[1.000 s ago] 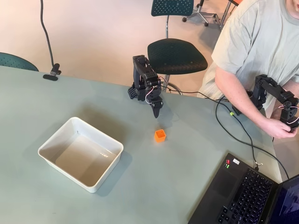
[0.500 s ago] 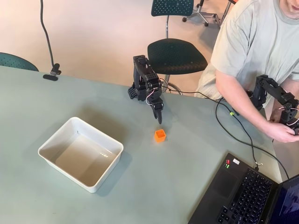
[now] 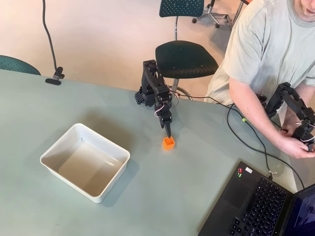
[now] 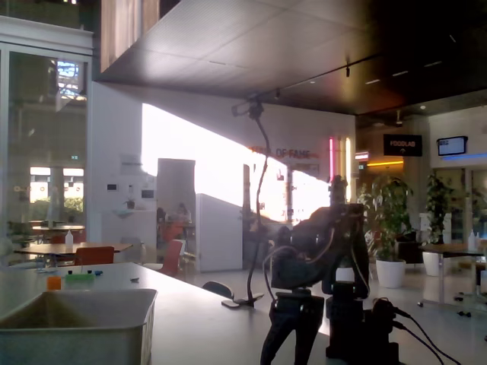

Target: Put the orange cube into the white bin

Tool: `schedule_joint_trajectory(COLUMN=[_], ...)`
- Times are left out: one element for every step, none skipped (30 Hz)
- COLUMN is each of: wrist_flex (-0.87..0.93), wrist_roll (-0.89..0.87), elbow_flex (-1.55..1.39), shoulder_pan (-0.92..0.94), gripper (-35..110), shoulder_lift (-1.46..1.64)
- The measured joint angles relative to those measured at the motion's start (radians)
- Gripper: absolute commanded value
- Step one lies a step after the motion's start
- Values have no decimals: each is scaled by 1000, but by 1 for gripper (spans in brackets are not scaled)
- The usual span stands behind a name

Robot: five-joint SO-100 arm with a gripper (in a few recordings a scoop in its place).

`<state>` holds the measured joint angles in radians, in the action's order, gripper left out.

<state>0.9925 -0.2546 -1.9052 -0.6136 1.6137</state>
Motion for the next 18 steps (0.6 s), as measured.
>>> schedule_joint_trajectory(wrist_flex=[0, 0, 8, 20, 38, 63, 84, 121, 149, 178, 202, 238, 256, 272, 299, 322, 334, 341], wrist_roll=[0, 0, 0, 0, 0, 0, 0, 0, 3, 3, 5, 5, 5, 3, 2, 5, 5, 5], elbow_flex=[26, 54, 81, 106, 137, 170, 201, 242, 281, 321, 360, 399, 431, 457, 483, 500, 512, 525], shoulder_pan=[0, 0, 0, 0, 0, 0, 0, 0, 0, 0, 0, 0, -2, -8, -21, -35, -46, -49], gripper=[63, 63, 63, 63, 63, 63, 63, 63, 63, 63, 63, 63, 63, 63, 63, 63, 63, 63], shoulder_lift=[-37, -72, -106, -140, -172, -201, -232, -267, -299, -328, -359, -387, -407, -425, -445, -459, -471, -483])
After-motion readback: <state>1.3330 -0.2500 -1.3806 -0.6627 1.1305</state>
